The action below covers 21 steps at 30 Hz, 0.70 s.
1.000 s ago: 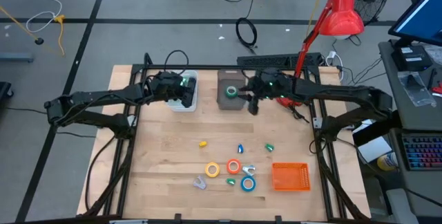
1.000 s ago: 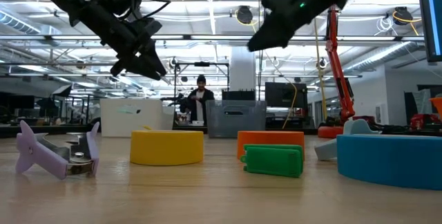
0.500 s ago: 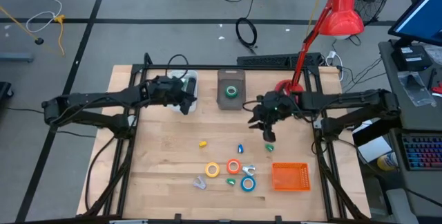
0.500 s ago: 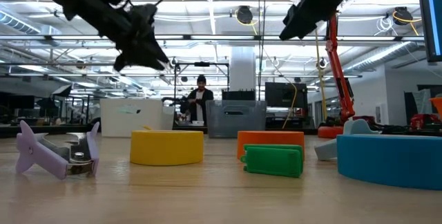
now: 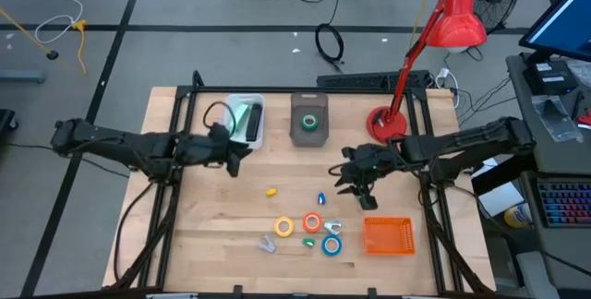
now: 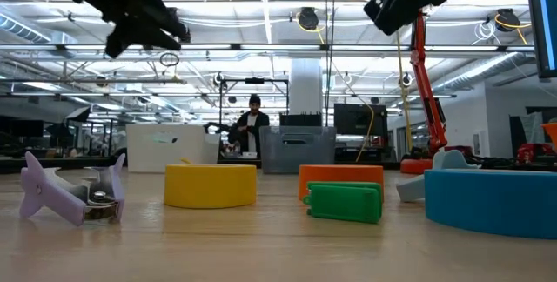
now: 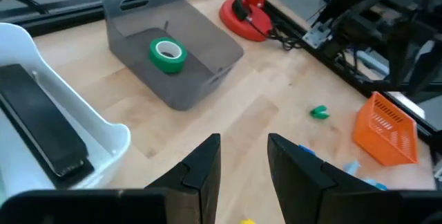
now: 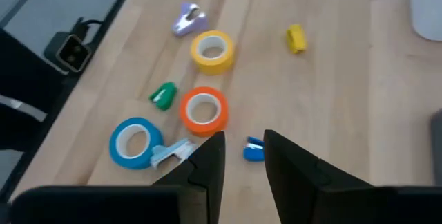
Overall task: Pick and place Stapler, Stapler remover, tape
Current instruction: Put the small green stapler into the white bin
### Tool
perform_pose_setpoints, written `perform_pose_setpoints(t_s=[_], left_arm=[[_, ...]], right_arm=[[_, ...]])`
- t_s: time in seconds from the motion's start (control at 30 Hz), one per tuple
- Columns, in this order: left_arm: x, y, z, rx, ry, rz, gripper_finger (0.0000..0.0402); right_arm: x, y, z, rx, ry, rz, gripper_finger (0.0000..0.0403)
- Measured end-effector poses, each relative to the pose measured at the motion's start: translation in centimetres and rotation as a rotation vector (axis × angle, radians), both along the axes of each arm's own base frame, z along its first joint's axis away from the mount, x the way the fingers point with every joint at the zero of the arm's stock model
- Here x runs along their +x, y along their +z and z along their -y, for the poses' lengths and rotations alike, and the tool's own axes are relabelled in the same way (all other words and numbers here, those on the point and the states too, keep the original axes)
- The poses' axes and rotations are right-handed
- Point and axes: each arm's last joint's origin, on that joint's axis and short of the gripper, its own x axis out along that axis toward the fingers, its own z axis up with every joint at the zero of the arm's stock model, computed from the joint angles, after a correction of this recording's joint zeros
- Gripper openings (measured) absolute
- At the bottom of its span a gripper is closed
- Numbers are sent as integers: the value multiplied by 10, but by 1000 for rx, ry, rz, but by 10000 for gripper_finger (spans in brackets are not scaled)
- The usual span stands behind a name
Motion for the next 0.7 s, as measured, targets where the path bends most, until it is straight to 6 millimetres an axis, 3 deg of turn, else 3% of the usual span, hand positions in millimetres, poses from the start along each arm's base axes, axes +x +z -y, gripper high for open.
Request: perform_pose_setpoints(t_s=[0.2,0.33,0.5,0.7], left_arm=[[-5,-1,30,0,7,32,122],[-10,-7,42,-12,32,10,122],[-17,-14,49,-11,68,-29,122],[-23,-19,50,-22,88,-75,122]], right_arm=[[-3,0,-15,18,22,-10,96],[-4,-4,-19,-6,-61,-8,98],[3,-27,-19,78,-195,-84,109],[26,-44,-17,148,-355,-107,142]])
